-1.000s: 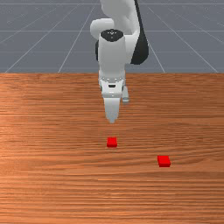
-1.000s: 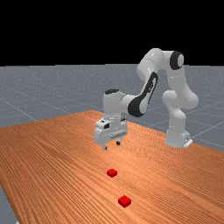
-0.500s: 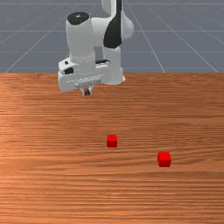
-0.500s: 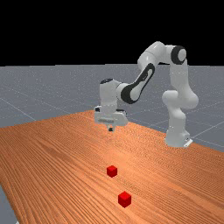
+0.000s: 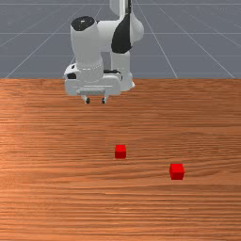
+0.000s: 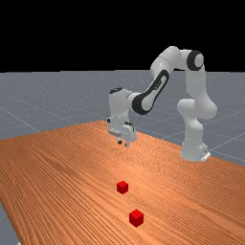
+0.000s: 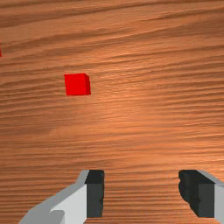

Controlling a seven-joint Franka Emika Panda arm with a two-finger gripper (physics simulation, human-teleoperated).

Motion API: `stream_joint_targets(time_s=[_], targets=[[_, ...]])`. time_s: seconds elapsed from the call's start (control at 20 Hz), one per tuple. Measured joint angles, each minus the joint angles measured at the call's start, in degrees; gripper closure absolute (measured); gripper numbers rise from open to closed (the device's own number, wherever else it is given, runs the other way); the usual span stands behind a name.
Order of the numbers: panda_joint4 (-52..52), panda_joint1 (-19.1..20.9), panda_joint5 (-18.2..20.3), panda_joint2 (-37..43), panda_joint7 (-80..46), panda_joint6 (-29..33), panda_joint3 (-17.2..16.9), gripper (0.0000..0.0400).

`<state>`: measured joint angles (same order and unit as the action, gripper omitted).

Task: Stack all the cube

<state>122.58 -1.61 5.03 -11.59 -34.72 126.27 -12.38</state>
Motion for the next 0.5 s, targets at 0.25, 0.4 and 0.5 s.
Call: stream_joint_targets(time_s=[0.25, 0.4, 0.5], targets=[[-0.51, -1.6, 1.05, -5.44, -2.25, 9.01, 1.8, 0.0012], [-5.84, -3.0, 2.62, -14.73, -3.23, 12.12, 4.18, 0.0003], [-9.47, -3.41, 3.31, -19.25, -4.13, 12.74, 4.92, 0.0001]])
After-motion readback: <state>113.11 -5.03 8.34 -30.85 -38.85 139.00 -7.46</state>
